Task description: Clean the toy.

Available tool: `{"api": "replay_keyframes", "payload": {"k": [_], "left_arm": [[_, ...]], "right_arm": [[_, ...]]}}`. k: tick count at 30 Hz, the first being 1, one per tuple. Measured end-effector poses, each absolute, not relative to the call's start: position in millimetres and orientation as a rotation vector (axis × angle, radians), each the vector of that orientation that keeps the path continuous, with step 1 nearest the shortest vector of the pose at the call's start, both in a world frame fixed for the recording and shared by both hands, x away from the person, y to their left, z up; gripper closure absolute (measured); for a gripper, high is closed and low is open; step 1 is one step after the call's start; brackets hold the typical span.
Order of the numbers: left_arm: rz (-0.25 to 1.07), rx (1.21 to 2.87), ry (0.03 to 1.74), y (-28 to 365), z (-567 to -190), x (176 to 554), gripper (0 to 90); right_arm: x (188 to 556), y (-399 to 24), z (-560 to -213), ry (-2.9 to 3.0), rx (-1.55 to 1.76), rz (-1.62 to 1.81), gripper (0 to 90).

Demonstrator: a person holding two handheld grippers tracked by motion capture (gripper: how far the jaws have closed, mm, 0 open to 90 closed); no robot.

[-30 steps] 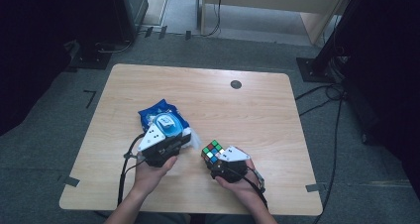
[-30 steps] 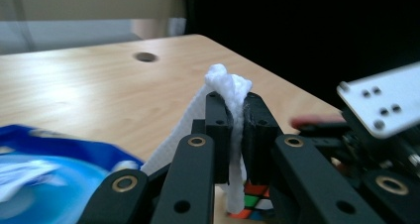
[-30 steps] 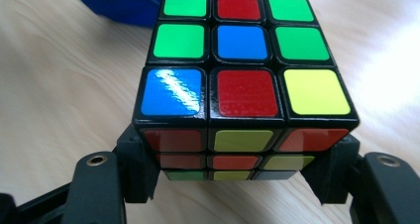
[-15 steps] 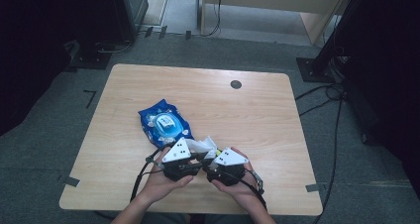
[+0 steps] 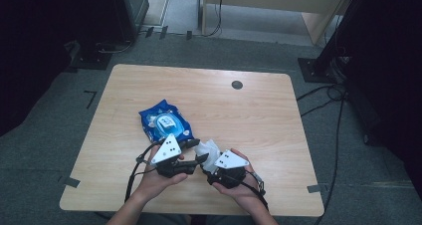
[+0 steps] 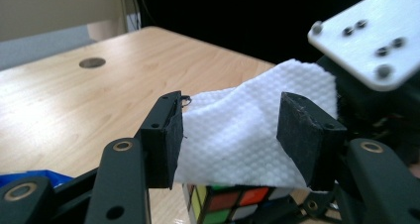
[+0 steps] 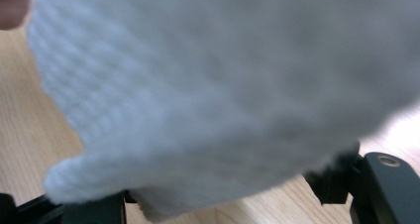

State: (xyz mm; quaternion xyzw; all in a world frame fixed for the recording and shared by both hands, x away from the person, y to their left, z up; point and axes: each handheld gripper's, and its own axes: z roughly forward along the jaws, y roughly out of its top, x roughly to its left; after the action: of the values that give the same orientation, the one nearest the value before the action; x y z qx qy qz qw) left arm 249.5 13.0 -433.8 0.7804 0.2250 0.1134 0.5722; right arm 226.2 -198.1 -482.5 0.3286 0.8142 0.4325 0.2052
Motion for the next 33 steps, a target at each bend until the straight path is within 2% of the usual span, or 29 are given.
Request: {"api": "replay_keyframes", "payload": {"k": [3, 8, 9, 11, 12, 13, 15, 16, 19, 33], "left_arm": [[0.291, 1.886, 0.504, 2.7, -438.6, 246.2, 44.7], [0.371, 1.953, 0.454, -3.5, -444.8, 240.8, 55.8], [0.382, 1.958, 0.452, -3.4, -445.2, 240.3, 55.8], [0.400, 1.962, 0.432, -3.4, -446.4, 238.6, 62.1], [0.409, 1.967, 0.428, -3.5, -446.7, 238.1, 70.6], [0.415, 1.971, 0.425, -4.2, -447.2, 237.9, 70.6], [0.407, 1.974, 0.438, -4.0, -447.8, 239.5, 79.5], [0.388, 1.968, 0.448, -2.7, -447.8, 241.2, 81.1], [0.347, 1.957, 0.480, 3.7, -447.6, 246.2, 82.8], [0.439, 1.962, 0.628, 27.3, -449.7, 261.7, 83.8]], "right_arm": [[224.0, -193.4, -483.1, 2.280, 0.877, 1.187, 34.7], [219.4, -184.9, -484.4, 2.305, 0.826, 1.158, 34.7], [219.4, -184.9, -484.4, 2.305, 0.826, 1.158, 34.7], [219.3, -184.6, -484.7, 2.308, 0.825, 1.155, 34.7], [219.3, -184.4, -484.6, 2.310, 0.828, 1.155, 34.7], [219.3, -184.4, -484.6, 2.310, 0.828, 1.155, 34.7], [219.3, -184.2, -485.5, 2.309, 0.832, 1.143, 34.7], [219.4, -184.5, -485.5, 2.310, 0.829, 1.141, 34.7], [218.7, -185.1, -484.6, 2.304, 0.828, 1.150, 34.7], [221.4, -194.4, -478.0, 2.232, 0.866, 1.167, 34.8]]}}
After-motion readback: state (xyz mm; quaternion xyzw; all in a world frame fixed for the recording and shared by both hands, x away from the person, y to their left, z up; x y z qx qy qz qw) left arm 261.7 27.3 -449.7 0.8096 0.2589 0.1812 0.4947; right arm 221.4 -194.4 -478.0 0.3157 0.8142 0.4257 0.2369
